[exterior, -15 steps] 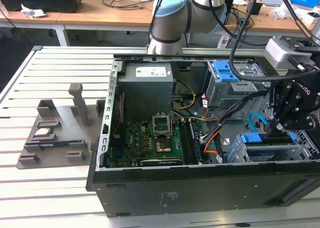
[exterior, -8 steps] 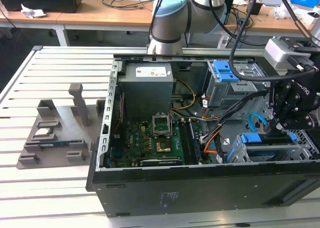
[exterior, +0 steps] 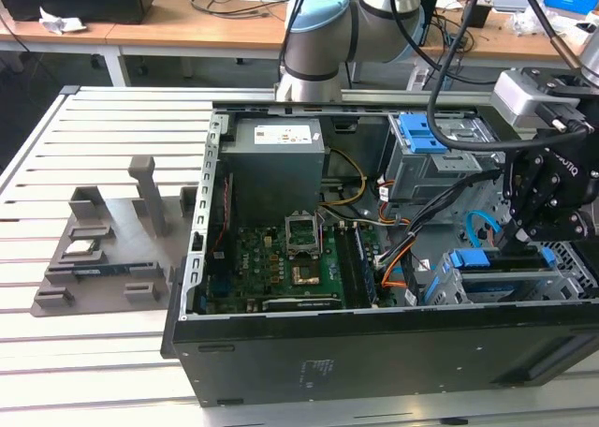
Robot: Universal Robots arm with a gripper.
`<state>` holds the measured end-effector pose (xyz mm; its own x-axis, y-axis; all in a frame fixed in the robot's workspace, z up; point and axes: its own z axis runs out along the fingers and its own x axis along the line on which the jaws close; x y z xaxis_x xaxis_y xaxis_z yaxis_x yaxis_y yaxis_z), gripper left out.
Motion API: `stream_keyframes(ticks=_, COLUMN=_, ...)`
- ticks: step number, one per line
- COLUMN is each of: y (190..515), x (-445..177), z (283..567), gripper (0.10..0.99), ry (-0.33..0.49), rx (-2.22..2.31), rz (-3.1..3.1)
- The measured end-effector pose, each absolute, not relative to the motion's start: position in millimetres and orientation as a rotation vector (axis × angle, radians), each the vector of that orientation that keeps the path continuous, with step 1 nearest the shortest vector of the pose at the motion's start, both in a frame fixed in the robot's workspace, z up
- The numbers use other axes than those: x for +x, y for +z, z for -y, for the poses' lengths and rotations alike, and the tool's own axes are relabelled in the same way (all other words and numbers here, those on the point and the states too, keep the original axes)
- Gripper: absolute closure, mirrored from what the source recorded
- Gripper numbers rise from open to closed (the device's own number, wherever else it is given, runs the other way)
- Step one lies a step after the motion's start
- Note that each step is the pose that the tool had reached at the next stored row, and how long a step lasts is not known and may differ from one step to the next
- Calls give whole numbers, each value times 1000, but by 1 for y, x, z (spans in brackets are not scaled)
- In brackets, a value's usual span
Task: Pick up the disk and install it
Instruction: 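Insert the second disk wire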
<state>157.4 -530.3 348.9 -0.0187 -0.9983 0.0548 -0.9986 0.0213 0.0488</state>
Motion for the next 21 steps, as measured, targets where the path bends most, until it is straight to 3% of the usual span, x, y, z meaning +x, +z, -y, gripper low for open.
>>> stream_keyframes(ticks=17, y=342, x=157, z=530, gripper=980, ry=4, rx=2147, rz=2190)
stream_keyframes(ticks=21, y=348, x=157, z=530, gripper=914, ry=5, rx=2147, rz=2190)
